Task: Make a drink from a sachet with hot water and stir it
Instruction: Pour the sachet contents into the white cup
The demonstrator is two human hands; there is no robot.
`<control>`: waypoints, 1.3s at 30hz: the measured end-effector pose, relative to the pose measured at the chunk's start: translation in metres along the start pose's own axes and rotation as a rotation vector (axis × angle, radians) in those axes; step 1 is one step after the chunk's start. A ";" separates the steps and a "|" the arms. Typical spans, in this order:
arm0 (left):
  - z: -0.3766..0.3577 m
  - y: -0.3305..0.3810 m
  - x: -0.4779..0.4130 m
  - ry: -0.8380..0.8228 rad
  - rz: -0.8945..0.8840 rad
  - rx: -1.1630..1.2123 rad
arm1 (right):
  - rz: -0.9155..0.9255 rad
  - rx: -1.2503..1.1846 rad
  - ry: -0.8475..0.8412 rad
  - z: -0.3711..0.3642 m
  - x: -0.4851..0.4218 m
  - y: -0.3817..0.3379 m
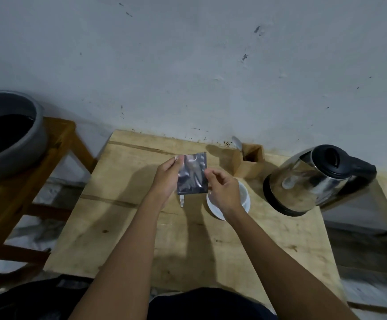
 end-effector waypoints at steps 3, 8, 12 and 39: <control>-0.016 -0.003 0.004 -0.072 0.007 0.047 | 0.097 0.170 0.052 0.021 -0.003 -0.008; -0.032 -0.006 0.005 -0.082 -0.056 -0.092 | 0.179 0.294 0.041 0.043 -0.003 -0.016; -0.048 -0.010 0.002 -0.073 -0.077 -0.109 | 0.215 0.311 0.092 0.057 0.002 -0.022; -0.081 -0.073 -0.027 0.058 -0.072 -0.816 | 0.190 0.497 0.226 0.167 0.030 -0.014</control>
Point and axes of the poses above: each hand's wrist, its own x-axis away from the middle knuckle, its own z-axis out of the back of the hand, y = z × x, the point moved 7 cm from there along -x, towards the middle knuckle, and after that the axes turned 11 degrees about z, right-handed, at the moved point
